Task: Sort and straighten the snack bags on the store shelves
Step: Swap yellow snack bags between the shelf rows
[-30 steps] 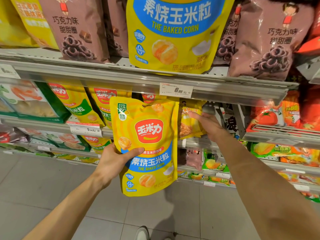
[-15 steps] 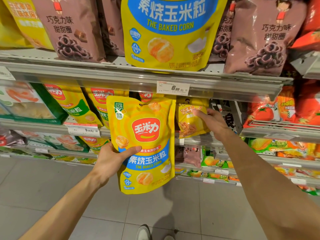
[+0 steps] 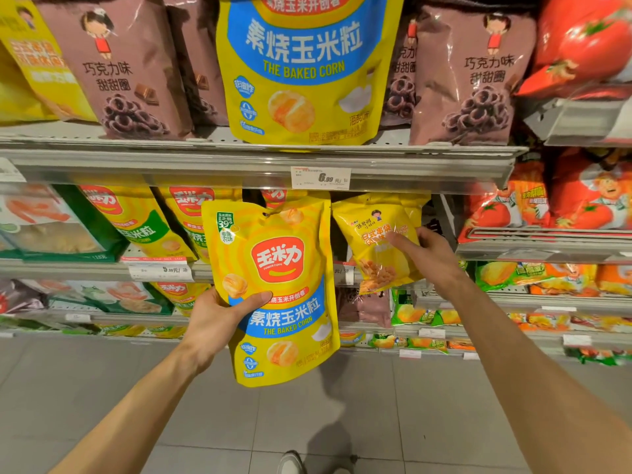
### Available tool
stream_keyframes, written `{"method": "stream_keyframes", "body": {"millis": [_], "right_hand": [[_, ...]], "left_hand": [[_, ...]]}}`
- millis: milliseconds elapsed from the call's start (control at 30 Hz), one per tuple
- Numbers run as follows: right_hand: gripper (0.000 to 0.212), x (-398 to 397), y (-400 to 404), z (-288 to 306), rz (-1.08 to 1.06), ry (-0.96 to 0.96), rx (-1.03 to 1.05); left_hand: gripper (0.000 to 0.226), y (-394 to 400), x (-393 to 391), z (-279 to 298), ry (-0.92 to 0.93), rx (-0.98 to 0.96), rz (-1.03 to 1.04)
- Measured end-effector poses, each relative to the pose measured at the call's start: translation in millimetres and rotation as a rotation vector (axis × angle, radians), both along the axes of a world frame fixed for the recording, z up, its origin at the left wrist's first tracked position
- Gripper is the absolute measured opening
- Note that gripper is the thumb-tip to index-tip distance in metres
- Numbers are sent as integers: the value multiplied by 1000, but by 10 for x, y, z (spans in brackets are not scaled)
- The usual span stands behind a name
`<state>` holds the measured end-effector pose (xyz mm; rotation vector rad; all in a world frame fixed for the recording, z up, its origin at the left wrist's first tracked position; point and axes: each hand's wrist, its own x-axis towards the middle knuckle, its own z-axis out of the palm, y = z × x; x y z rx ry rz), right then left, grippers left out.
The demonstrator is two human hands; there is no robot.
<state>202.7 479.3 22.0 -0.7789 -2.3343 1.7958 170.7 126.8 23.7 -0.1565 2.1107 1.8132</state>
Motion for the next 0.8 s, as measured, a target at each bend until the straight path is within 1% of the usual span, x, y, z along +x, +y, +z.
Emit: {"method": "stream_keyframes", "body": {"millis": [33, 67, 133, 167, 200, 367, 433, 533, 733, 800], "right_hand": [[60, 49, 7, 9, -7, 7, -7], [60, 94, 13, 18, -12, 14, -21], [74, 215, 17, 44, -27, 20, -26], [78, 280, 21, 49, -25, 27, -27], [78, 352, 17, 67, -20, 33, -23], [60, 731, 40, 219, 12, 6, -10], [57, 868, 104, 281, 23, -23, 27], [44, 1087, 251, 345, -8, -56, 56], [42, 1495, 416, 420, -51, -62, 76], [43, 1581, 432, 450, -54, -51, 71]], "left_hand": [[30, 1, 5, -3, 2, -5, -3], [30, 7, 14, 4, 5, -7, -6], [31, 21, 28, 5, 11, -16, -8], [31, 30, 36, -1, 12, -20, -9], [31, 44, 51, 1, 13, -21, -15], [30, 196, 157, -10, 23, -37, -82], [29, 285, 166, -14, 51, -37, -86], [30, 492, 147, 13, 121, -30, -96], [30, 1168, 57, -19, 232, -12, -156], [31, 1383, 35, -73, 233, -13, -172]]}}
